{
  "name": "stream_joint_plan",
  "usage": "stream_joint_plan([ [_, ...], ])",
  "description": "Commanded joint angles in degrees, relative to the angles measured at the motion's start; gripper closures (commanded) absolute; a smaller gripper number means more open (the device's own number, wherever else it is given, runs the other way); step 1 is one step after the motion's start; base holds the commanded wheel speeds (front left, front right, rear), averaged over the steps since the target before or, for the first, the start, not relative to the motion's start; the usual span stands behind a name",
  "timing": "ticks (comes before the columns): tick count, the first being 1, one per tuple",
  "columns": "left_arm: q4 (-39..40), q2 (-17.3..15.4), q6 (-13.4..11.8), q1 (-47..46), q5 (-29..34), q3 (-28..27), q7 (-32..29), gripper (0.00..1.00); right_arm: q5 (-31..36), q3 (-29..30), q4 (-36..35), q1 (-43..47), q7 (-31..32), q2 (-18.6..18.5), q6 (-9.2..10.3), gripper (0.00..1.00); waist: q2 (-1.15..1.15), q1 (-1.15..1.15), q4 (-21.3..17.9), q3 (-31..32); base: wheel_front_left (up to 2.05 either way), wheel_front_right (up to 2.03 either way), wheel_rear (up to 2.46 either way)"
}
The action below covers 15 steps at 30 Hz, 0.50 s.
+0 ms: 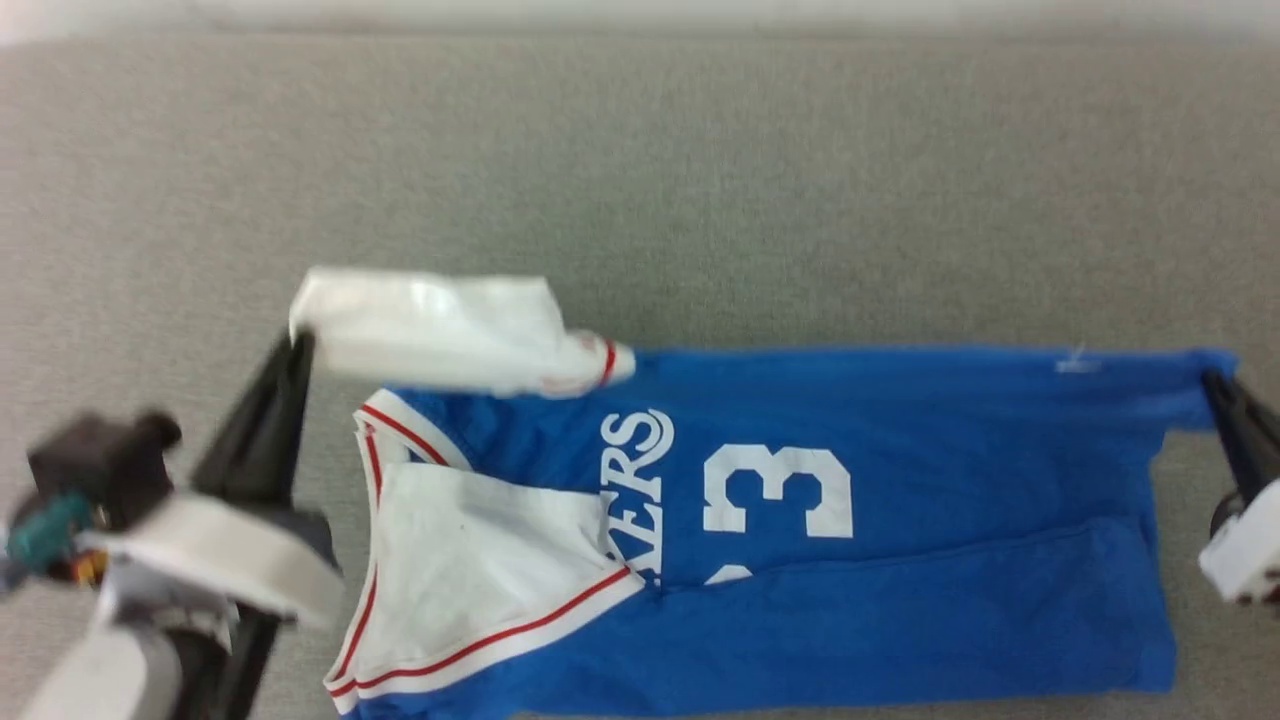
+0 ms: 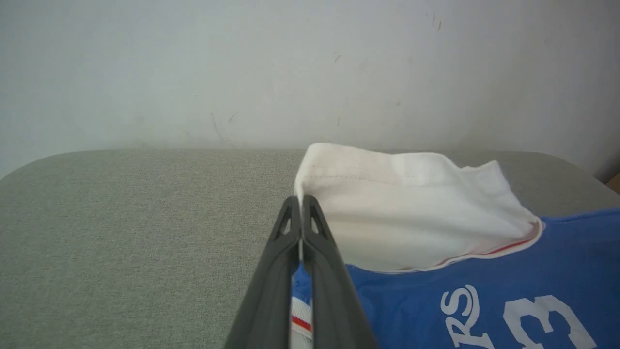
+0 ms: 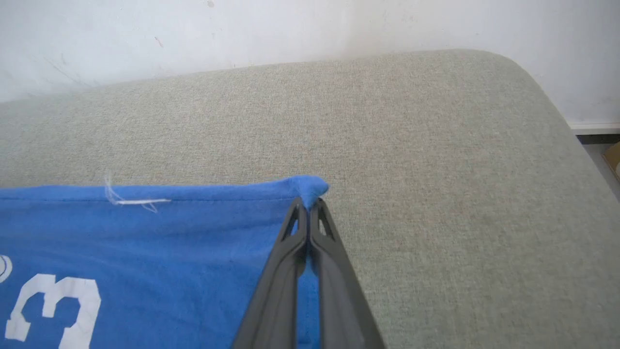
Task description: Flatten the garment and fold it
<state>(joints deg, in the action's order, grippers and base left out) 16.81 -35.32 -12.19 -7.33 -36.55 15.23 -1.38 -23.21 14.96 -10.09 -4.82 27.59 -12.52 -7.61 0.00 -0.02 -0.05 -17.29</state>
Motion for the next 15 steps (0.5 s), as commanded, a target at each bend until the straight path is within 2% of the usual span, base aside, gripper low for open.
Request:
stream_joint_plan([
  [1,0.5,0.2,-0.5,1.8,-0.6,-0.3,0.7,1.00,-0.2,0.5,-0.5,1.2,-0.1,0.5,0.12,1.00,0.00,0.02,0.9,3.0,0.00,0.00,0.00],
  [8,0.8,1.5,-1.8,12.0,-2.5,1.0,1.7,1.00,-0.4,2.1,-1.9,8.0,0.7,3.8,0.12,1.00,0.00,0.02,1.2,4.2,0.00,0.00,0.00],
  [15,-2.2,2.0,-1.0,14.5,-3.5,3.7,-0.2,1.00,0.6,2.0,-0.6,12.1,2.7,4.9,0.12,1.00,0.00,0.02,1.3,4.5,0.00,0.00,0.00],
])
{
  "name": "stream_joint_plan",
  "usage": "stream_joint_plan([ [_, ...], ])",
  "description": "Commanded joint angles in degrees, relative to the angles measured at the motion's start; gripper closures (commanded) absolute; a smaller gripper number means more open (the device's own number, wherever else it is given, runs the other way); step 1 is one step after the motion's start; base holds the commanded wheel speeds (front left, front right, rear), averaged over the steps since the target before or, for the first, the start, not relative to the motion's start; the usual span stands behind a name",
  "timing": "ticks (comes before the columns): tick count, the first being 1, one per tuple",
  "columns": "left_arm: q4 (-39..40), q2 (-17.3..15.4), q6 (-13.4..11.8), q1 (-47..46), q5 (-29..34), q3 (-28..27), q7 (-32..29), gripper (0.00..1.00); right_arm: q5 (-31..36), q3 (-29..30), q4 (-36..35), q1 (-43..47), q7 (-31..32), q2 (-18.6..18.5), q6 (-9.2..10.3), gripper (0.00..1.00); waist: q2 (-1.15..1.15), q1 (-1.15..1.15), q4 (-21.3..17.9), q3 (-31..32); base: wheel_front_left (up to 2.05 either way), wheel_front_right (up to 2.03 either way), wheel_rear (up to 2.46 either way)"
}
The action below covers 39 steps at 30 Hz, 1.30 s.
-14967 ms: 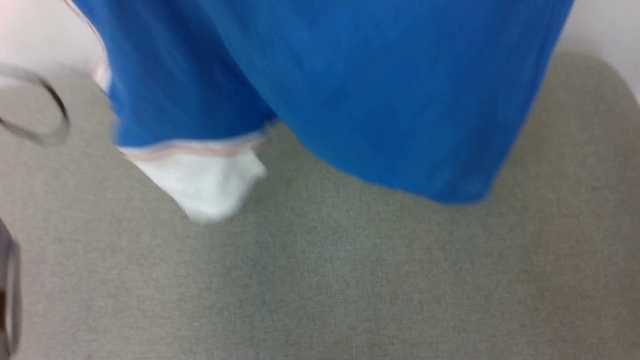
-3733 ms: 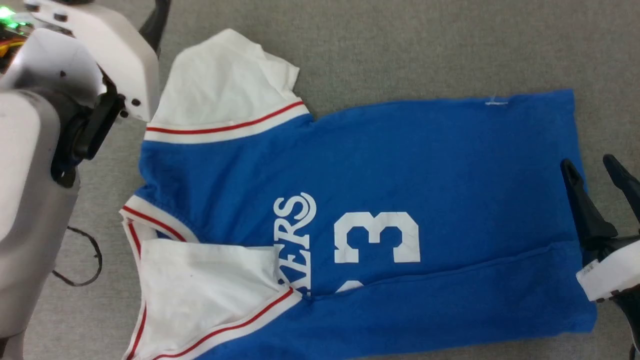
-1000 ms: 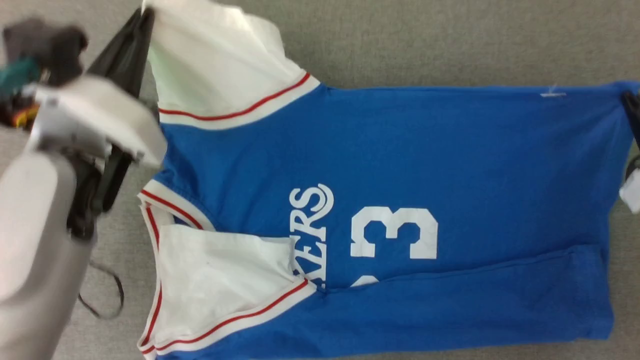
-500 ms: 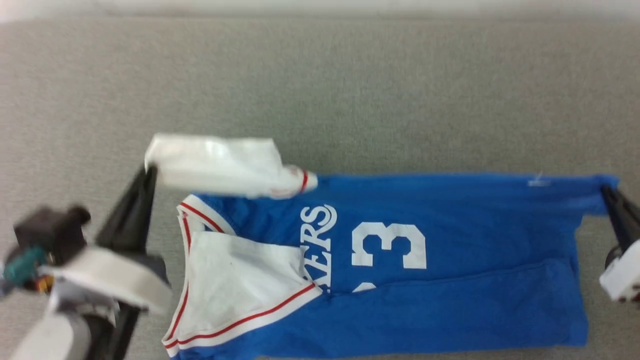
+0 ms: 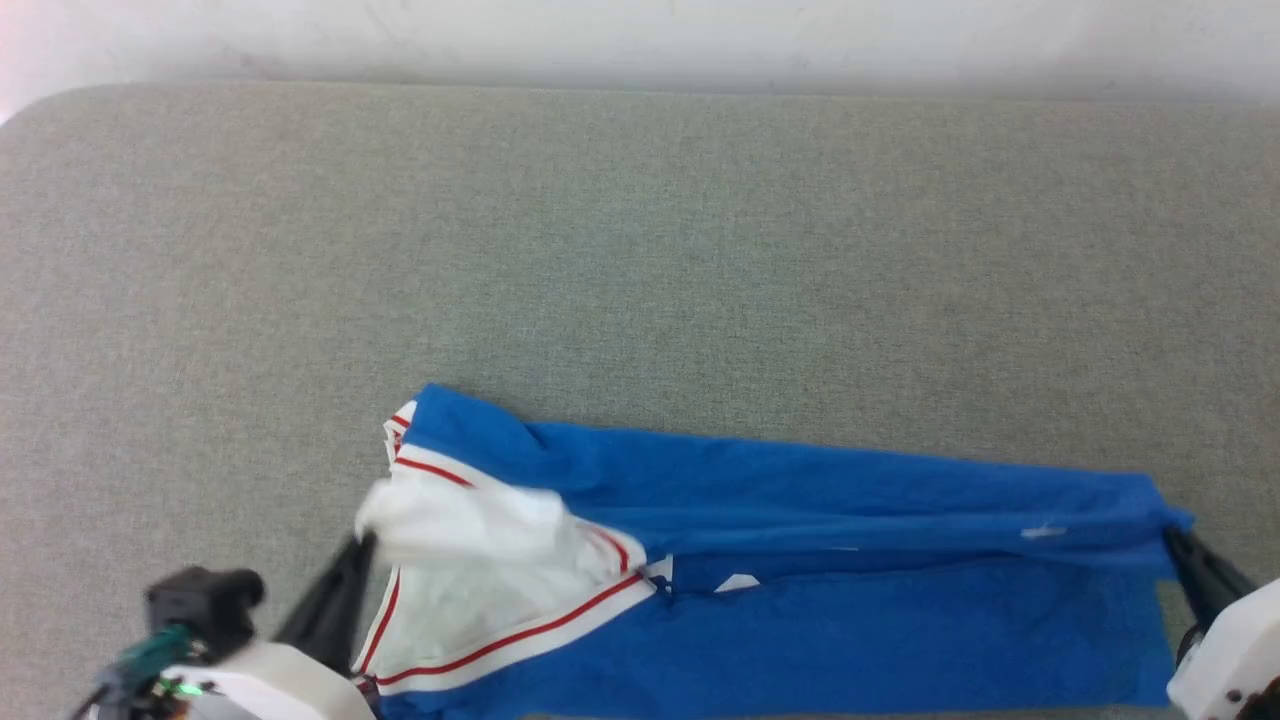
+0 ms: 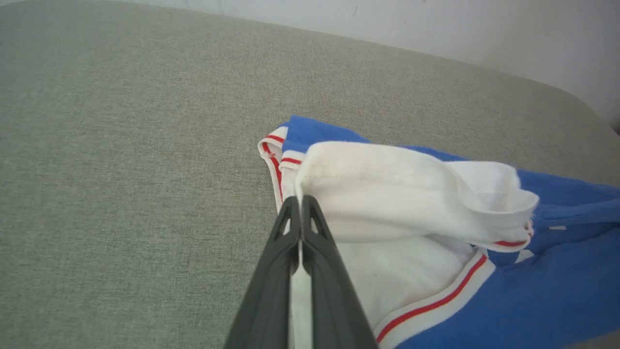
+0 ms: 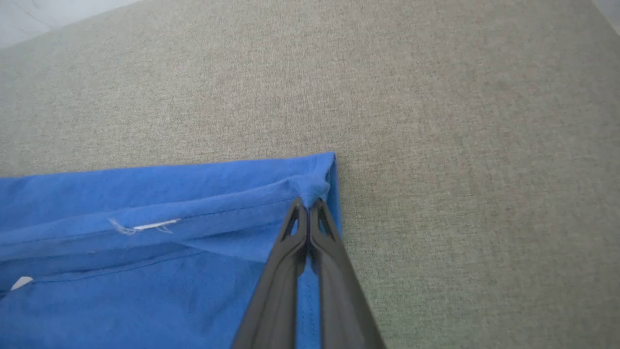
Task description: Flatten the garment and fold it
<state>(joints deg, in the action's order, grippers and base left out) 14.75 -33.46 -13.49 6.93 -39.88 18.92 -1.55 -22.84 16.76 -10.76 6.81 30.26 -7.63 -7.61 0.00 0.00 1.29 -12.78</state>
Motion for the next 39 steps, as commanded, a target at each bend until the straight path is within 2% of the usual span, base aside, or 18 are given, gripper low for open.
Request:
stream_joint_plan([
  [1,-1.1,0.0,0.6,0.3,-0.2,0.8,-0.9,1.00,0.7,-0.1,0.5,0.8,0.4,-0.3,0.12,1.00,0.00,0.00,-0.1,0.0,0.00,0.00,0.00],
  [6,-5.8,0.0,2.1,-0.5,-0.1,3.9,-4.0,1.00,1.8,-1.3,2.5,1.2,1.0,-1.3,0.12,1.00,0.00,0.00,-0.5,0.4,0.00,0.00,0.00],
  [7,-6.7,0.2,2.3,-0.8,-0.1,4.3,-4.0,1.00,2.0,-1.4,3.0,1.3,1.2,-1.4,0.12,0.89,0.00,0.00,-0.6,0.5,0.00,0.00,0.00],
  [8,-7.5,0.5,2.4,-1.1,0.0,4.6,-4.1,1.00,2.1,-1.7,3.3,1.4,1.3,-1.5,0.12,0.25,0.00,0.00,-0.6,0.6,0.00,0.00,0.00],
  [9,-8.1,0.7,2.5,-1.4,0.2,4.9,-4.1,0.78,2.1,-1.7,3.7,1.4,1.5,-1.5,0.12,0.00,0.00,0.00,-0.7,0.6,0.00,0.00,0.00],
  [10,-8.7,0.9,2.6,-1.7,0.2,5.1,-3.9,0.57,2.1,-1.5,4.0,1.3,1.5,-1.3,0.12,0.00,0.00,0.00,-0.7,0.7,0.00,0.00,0.00],
  [11,-9.1,1.2,2.6,-1.9,0.2,5.2,-3.8,0.42,2.1,-1.5,4.1,1.3,1.6,-1.3,0.12,0.00,0.00,0.00,-0.7,0.8,0.00,0.00,0.00],
  [12,-9.5,1.6,2.5,-2.0,0.0,5.1,-3.6,0.00,2.1,-1.5,4.1,1.4,1.8,-1.4,0.12,0.00,0.00,0.00,-0.8,1.0,0.00,0.00,0.00],
  [18,-7.5,4.3,1.3,-0.4,-4.1,0.3,1.6,0.00,-2.9,0.2,1.1,2.0,3.6,-0.3,0.12,0.00,0.00,0.00,-1.3,2.9,0.00,0.00,0.00],
  [21,-4.5,4.6,-0.4,0.6,-4.0,-3.4,6.0,0.00,-5.5,2.3,-1.7,2.4,5.3,0.8,0.12,0.00,0.00,0.00,-1.6,3.4,0.00,0.00,0.00],
  [25,-1.6,3.4,-5.2,1.1,3.0,-6.5,12.9,0.00,-3.8,4.4,-2.9,2.2,5.2,1.4,0.12,0.00,0.00,0.00,-1.8,3.3,0.00,0.00,0.00],
  [27,-0.3,3.5,-7.6,0.8,7.1,-6.8,14.7,0.00,-2.3,3.4,-2.0,2.3,5.2,1.2,0.12,0.00,0.00,0.00,-1.5,3.0,0.00,0.00,0.00],
  [30,1.0,4.1,-9.9,0.3,12.7,-6.5,15.9,0.00,-0.8,2.6,0.8,1.9,4.1,1.3,0.12,0.00,0.00,0.00,-0.9,2.3,0.00,0.00,0.00],
  [33,1.2,5.2,-10.8,0.4,15.9,-5.3,16.3,0.00,0.0,2.1,4.3,0.8,2.6,1.6,0.12,0.00,0.00,0.00,-0.3,1.7,0.00,0.00,0.00],
  [39,0.0,5.8,-10.3,0.0,17.8,-3.3,16.4,0.00,0.9,1.1,10.7,-1.5,0.7,0.8,0.12,0.00,0.00,0.00,1.2,0.6,0.00,0.00,0.00],
])
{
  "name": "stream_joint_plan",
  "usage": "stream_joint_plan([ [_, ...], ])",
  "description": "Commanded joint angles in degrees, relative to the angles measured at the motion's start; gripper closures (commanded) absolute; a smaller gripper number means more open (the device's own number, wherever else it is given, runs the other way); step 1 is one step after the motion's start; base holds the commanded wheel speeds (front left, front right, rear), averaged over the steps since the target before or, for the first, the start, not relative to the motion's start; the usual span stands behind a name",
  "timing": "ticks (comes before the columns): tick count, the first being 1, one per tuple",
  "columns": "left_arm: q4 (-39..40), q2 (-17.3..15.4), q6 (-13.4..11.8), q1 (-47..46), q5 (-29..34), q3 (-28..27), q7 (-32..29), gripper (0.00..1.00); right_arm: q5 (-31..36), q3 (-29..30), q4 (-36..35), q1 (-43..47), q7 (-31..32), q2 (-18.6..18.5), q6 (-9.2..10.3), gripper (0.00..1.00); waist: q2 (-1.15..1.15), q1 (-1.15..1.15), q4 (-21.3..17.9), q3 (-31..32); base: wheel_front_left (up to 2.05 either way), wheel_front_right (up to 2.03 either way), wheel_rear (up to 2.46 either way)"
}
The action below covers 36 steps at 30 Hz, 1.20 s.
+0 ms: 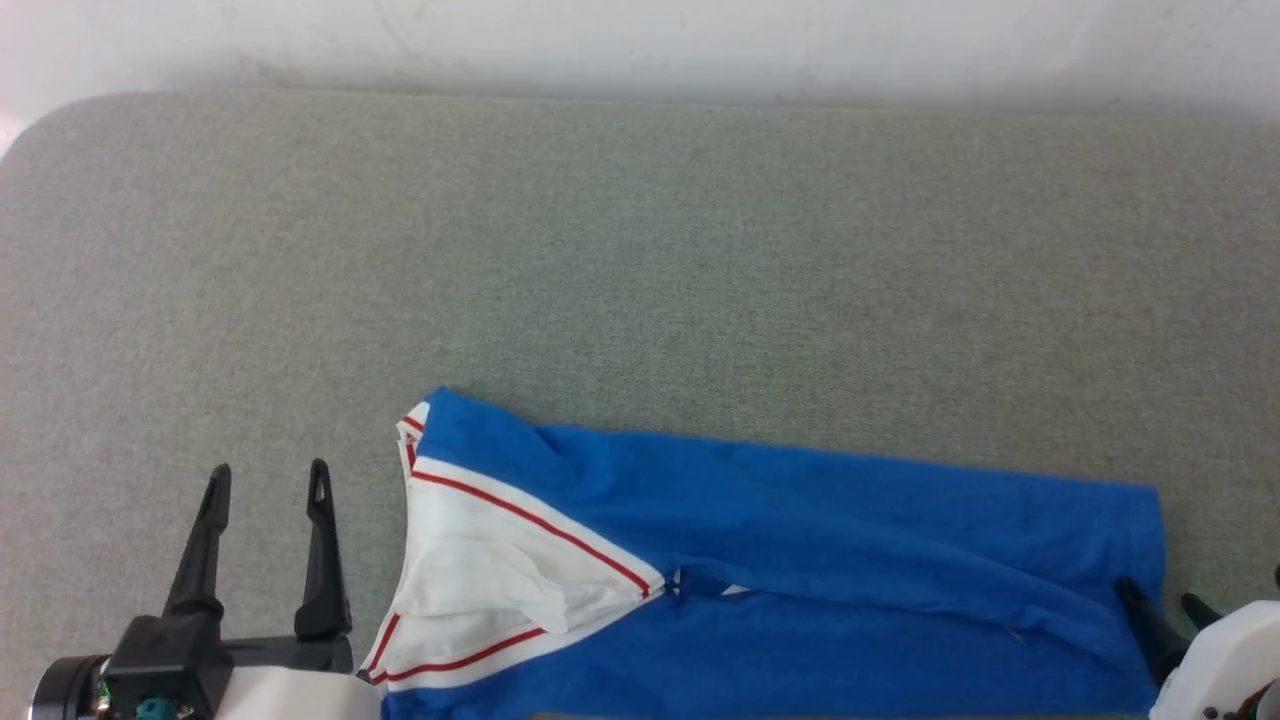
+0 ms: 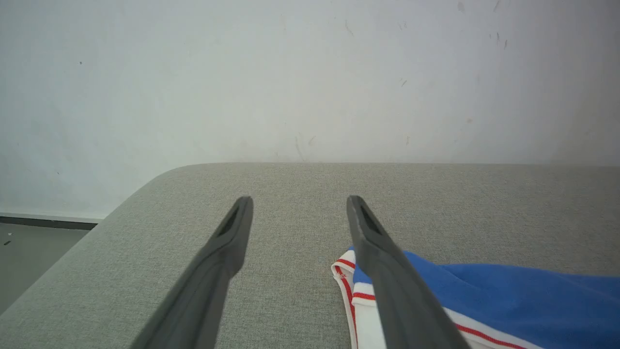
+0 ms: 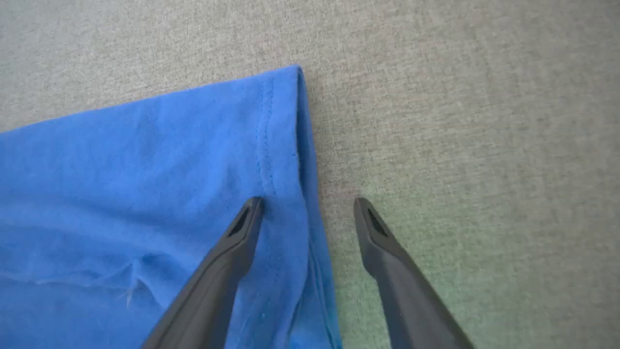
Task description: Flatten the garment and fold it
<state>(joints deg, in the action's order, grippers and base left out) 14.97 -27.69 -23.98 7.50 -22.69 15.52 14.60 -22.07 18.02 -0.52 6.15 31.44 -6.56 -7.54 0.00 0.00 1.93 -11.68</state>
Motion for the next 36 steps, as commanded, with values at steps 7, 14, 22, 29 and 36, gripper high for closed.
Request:
stream_joint_plan([
  [7,-0.7,-0.1,0.9,-2.3,1.5,1.7,-0.5,0.00,-2.0,-1.2,6.0,-1.8,1.5,-0.6,0.05,1.00,0.00,0.00,2.1,-1.1,0.00,0.00,0.00],
  [14,-1.4,0.8,0.9,-3.2,1.4,2.6,-0.8,0.00,-1.0,3.2,4.5,-3.6,0.4,-2.6,0.05,1.00,0.00,0.00,1.4,-0.4,0.00,0.00,0.00],
  [22,-3.1,1.6,1.5,-2.8,0.8,3.5,-0.6,0.00,2.5,12.2,3.8,-4.7,-0.5,-6.1,0.05,1.00,0.00,0.00,0.3,0.9,0.00,0.00,0.00],
  [29,-4.3,2.1,1.8,-2.2,0.0,3.8,-0.5,0.00,1.4,13.8,1.1,-4.1,-1.3,-4.4,0.05,1.00,0.00,0.00,-0.4,1.8,0.00,0.00,0.00],
  [36,-5.3,2.8,2.5,-2.6,-0.7,4.1,-0.3,0.00,-1.7,0.5,-9.2,-1.0,2.1,0.1,0.05,1.00,0.00,0.00,-0.4,2.3,0.00,0.00,0.00],
])
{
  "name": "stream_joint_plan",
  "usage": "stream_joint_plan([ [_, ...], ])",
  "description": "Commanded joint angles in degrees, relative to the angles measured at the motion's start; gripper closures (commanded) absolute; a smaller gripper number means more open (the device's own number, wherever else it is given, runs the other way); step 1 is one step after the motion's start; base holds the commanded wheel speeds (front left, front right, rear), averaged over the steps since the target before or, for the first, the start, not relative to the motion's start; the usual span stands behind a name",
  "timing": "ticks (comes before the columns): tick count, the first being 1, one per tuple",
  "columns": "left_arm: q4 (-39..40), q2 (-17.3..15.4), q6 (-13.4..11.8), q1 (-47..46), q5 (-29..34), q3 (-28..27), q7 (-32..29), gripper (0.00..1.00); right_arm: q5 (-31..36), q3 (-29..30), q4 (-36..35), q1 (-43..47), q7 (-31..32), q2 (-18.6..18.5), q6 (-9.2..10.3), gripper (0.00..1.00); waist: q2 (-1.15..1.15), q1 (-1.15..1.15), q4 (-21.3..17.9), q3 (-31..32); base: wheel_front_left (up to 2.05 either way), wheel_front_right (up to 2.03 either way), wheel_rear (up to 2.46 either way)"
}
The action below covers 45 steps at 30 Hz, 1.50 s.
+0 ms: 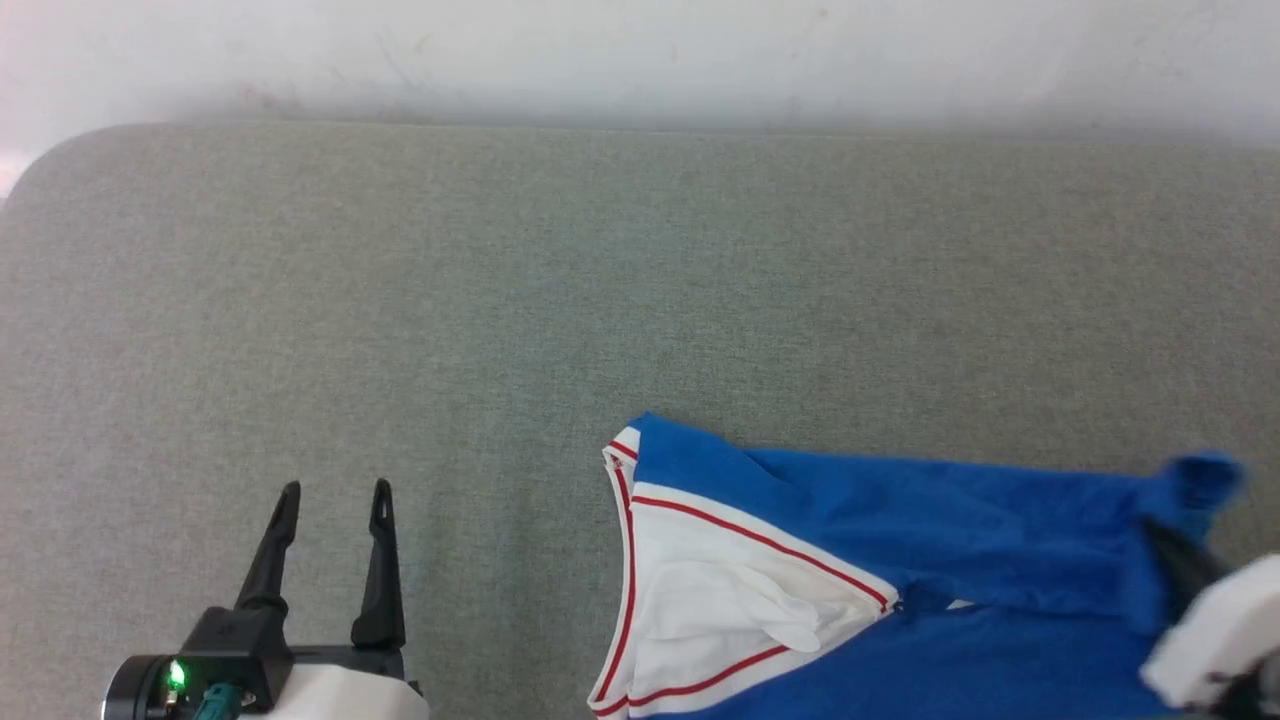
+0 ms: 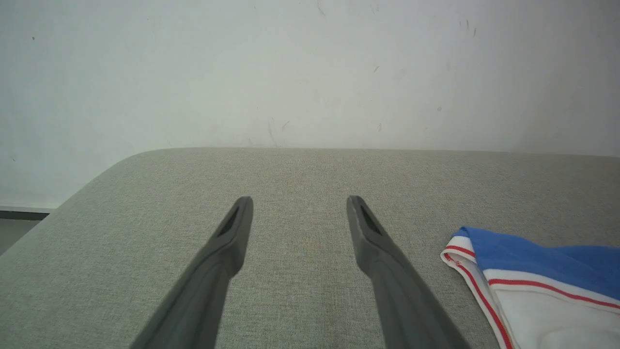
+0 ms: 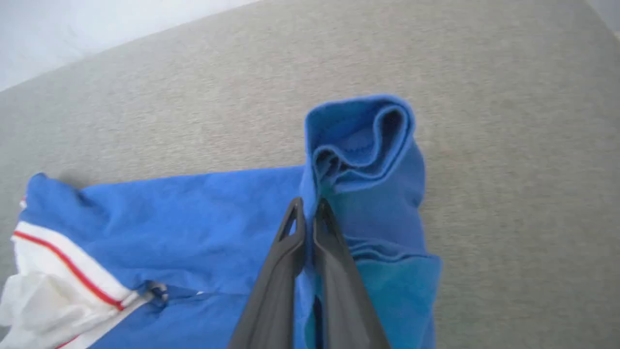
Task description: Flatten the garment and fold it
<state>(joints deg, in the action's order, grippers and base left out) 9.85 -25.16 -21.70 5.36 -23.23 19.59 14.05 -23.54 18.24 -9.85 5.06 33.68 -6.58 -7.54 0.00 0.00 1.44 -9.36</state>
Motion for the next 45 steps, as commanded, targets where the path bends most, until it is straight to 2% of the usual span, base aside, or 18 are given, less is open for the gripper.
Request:
stream_joint_plan([
  [1,-0.3,0.4,0.4,-0.6,-0.2,0.1,0.3,0.00,-0.8,-1.8,-1.4,0.5,0.4,0.8,0.05,1.00,0.00,0.00,0.2,0.1,0.00,0.00,0.00],
  [8,-1.7,1.0,1.4,-0.9,-1.0,0.6,0.5,0.00,-3.0,-15.3,-7.2,1.4,1.5,3.3,0.05,1.00,0.00,0.00,2.0,0.5,0.00,0.00,0.00],
  [15,-3.0,1.5,2.3,-1.1,-1.6,0.8,0.6,0.00,-4.9,-28.0,-5.1,-2.1,-0.7,3.7,0.05,1.00,0.00,0.00,4.3,0.9,0.00,0.00,0.00],
  [23,-4.0,2.1,3.3,-1.6,-1.7,1.7,0.7,0.00,-5.4,-37.1,5.6,-9.4,-5.1,3.7,0.05,1.00,0.00,0.00,6.5,0.8,0.00,0.00,0.00],
  [26,-4.6,2.5,3.7,-2.2,-1.8,2.2,0.7,0.00,-4.7,-38.2,11.8,-11.9,-6.2,3.7,0.05,1.00,0.00,0.00,7.3,0.7,0.00,0.00,0.00],
  [30,-5.5,2.9,4.2,-2.9,-1.9,2.7,0.7,0.00,0.6,-38.9,21.2,-15.6,-5.1,3.7,0.05,1.00,0.00,0.00,8.3,0.1,0.00,0.00,0.00],
  [35,-6.9,3.7,4.9,-4.2,-1.9,3.6,0.8,0.00,4.2,-40.0,29.5,-19.4,-4.2,3.7,0.05,1.00,0.00,0.00,9.2,-0.2,0.00,0.00,0.00],
  [36,-7.2,3.8,5.0,-4.4,-1.9,3.7,0.8,0.00,4.7,-40.5,30.6,-20.0,-4.1,3.7,0.05,0.80,0.00,0.00,9.3,-0.2,0.00,0.00,0.00],
  [37,-7.5,4.0,5.1,-4.5,-2.0,3.7,0.8,0.00,5.3,-41.3,31.2,-20.5,-4.0,3.7,0.05,0.32,0.00,0.00,9.3,-0.2,0.00,0.00,0.00],
  [38,-7.7,4.0,5.1,-4.6,-2.0,3.7,0.8,0.00,5.0,-41.9,31.3,-20.9,-4.0,3.7,0.05,0.00,0.00,0.00,9.1,-0.2,0.00,0.00,0.00],
  [45,-8.4,3.9,5.0,-4.3,-2.4,2.8,0.8,0.00,1.6,-45.1,27.1,-22.6,-1.7,3.7,0.05,0.00,0.00,0.00,5.8,-0.2,0.00,0.00,0.00],
])
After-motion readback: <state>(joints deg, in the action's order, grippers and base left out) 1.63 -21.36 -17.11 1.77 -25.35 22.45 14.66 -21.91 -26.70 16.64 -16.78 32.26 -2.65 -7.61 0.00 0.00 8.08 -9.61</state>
